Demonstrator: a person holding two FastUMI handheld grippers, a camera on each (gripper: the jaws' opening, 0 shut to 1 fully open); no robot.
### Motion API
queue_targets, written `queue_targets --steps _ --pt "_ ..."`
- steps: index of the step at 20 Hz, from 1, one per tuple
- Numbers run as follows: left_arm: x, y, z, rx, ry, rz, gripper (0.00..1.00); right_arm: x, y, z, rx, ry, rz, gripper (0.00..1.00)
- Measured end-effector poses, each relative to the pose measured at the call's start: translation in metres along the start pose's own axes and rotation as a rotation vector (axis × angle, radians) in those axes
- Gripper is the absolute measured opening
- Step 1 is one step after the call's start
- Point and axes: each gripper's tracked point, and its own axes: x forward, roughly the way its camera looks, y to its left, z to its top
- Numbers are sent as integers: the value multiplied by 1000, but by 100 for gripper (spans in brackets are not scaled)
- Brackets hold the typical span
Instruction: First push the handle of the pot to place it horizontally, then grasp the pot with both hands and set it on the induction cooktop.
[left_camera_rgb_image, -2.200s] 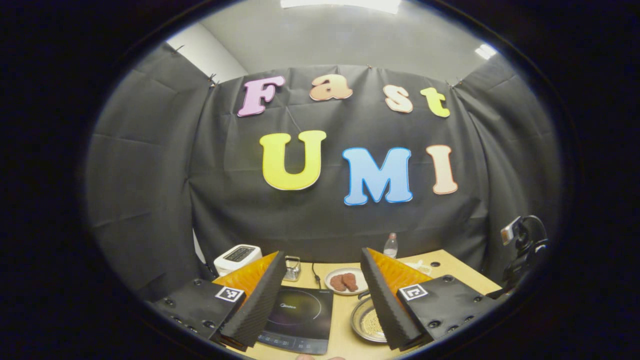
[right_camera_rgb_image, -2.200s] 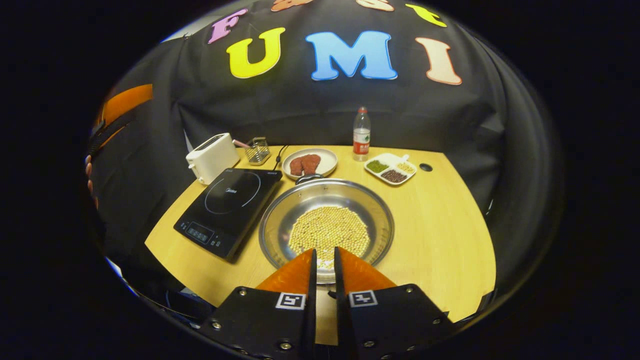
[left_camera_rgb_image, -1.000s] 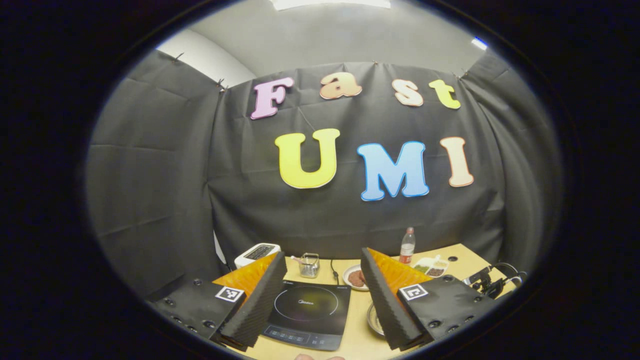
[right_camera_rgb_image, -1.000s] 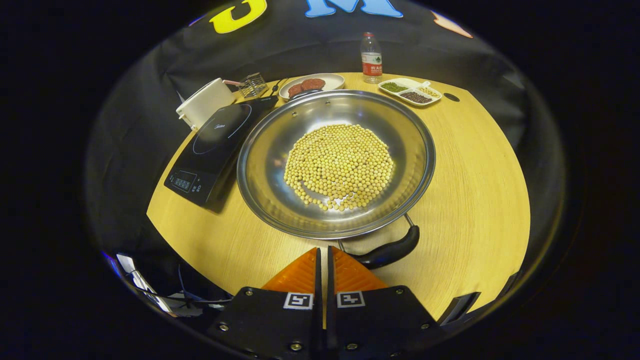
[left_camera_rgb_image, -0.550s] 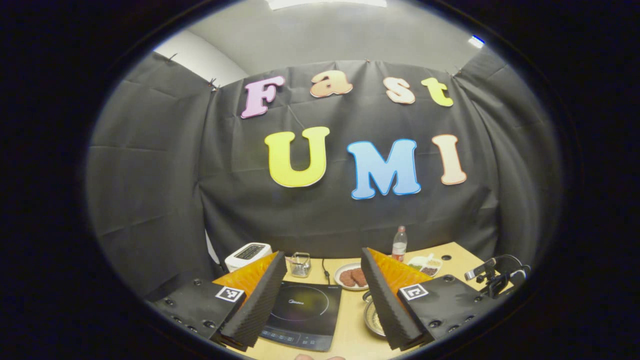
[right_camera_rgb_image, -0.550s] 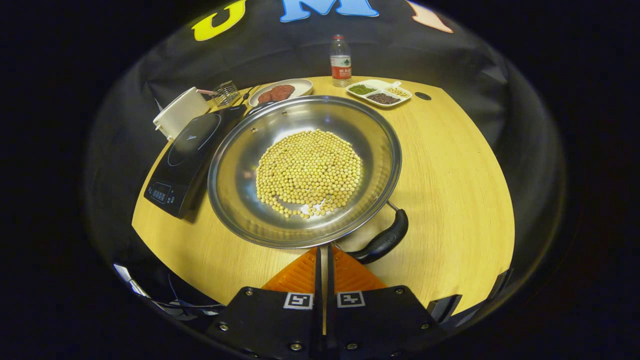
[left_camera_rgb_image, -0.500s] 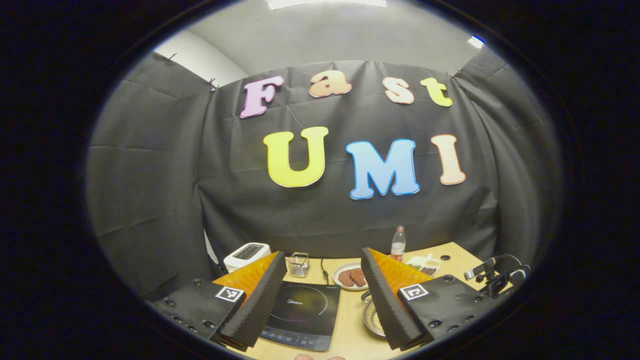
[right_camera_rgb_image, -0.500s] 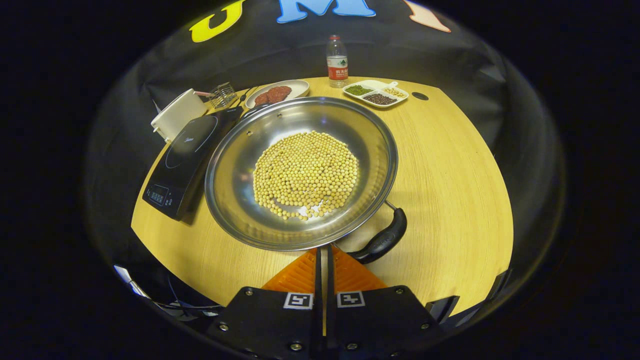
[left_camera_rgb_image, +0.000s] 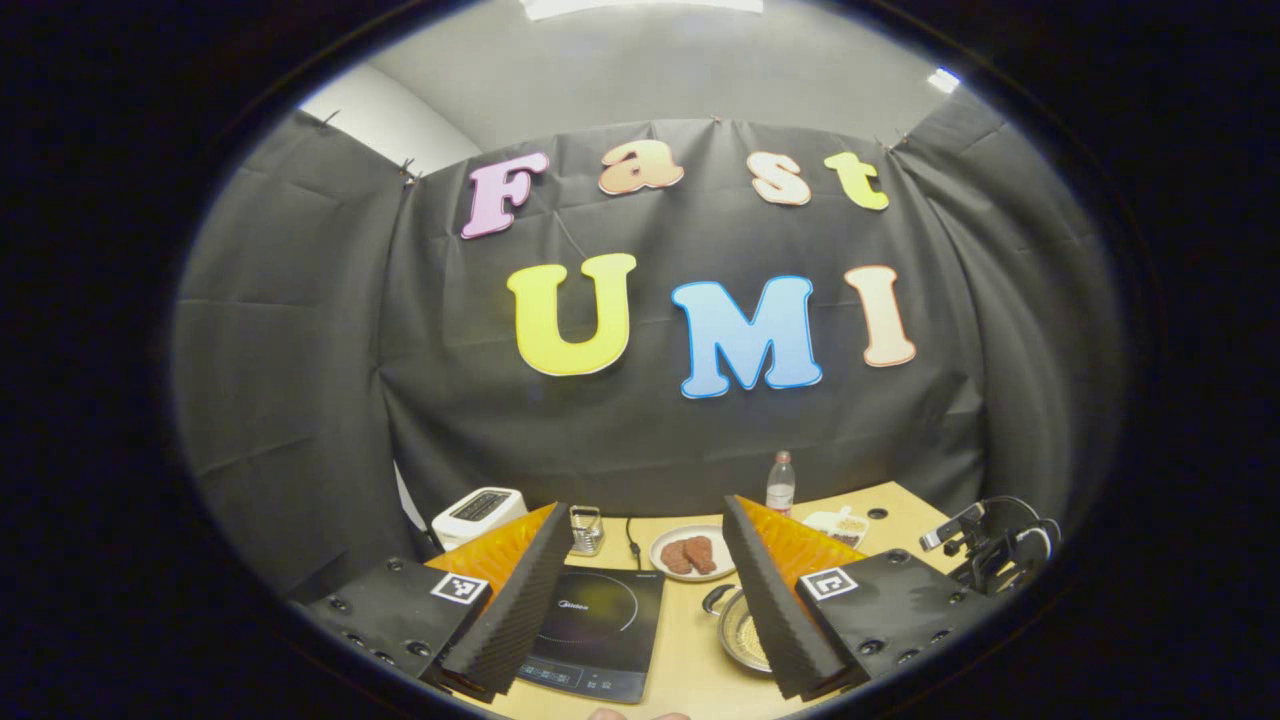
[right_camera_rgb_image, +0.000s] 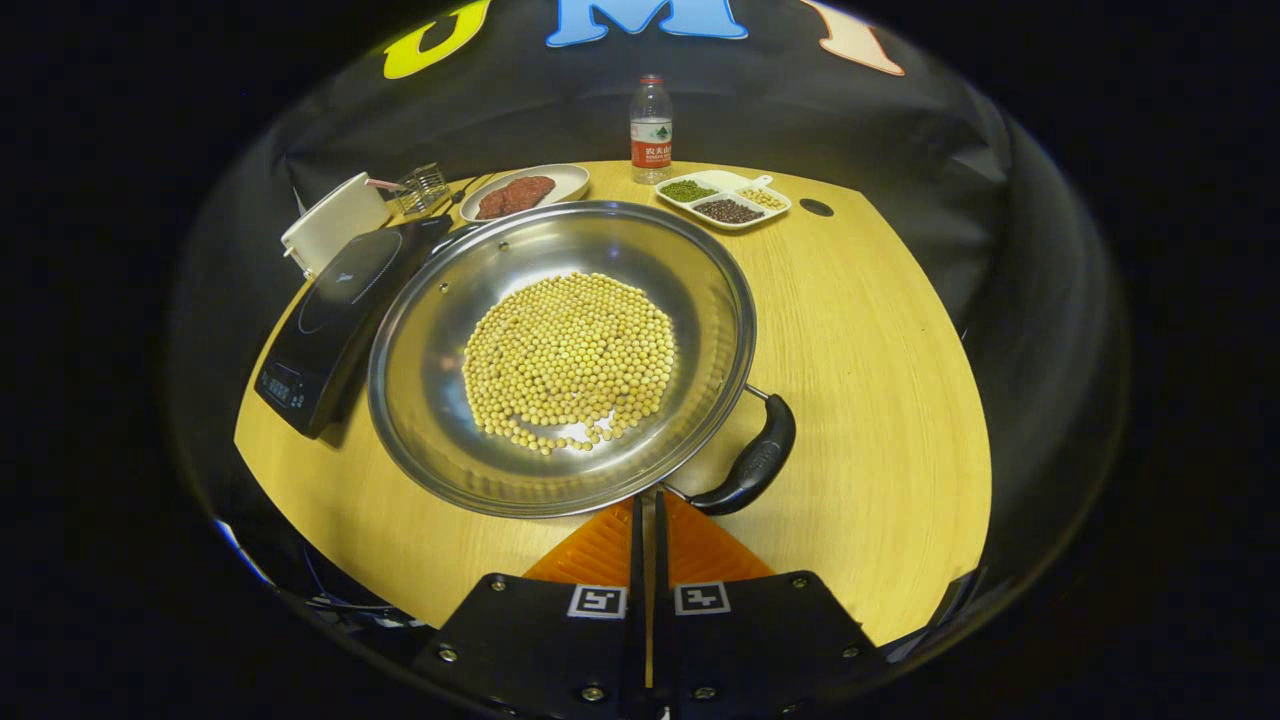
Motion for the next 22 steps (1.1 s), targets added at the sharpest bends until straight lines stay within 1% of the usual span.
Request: queue_targets --steps 7,8,9,16,22 --pt "-5 -7 -5 0 17 13 94 13 -34 16 -20 -17 -42 3" --pt "-5 -8 -5 1 18 15 94 14 -40 20 -26 -22 -48 0" --pt "-5 -10 -6 3 20 19 94 16 -45 23 -30 -26 -54 4" --pt "-6 -26 -8 12 30 38 94 28 -67 45 -57 -50 -48 3" --pt "-9 -41 -13 17 42 49 94 34 -79 53 -72 -60 -42 3"
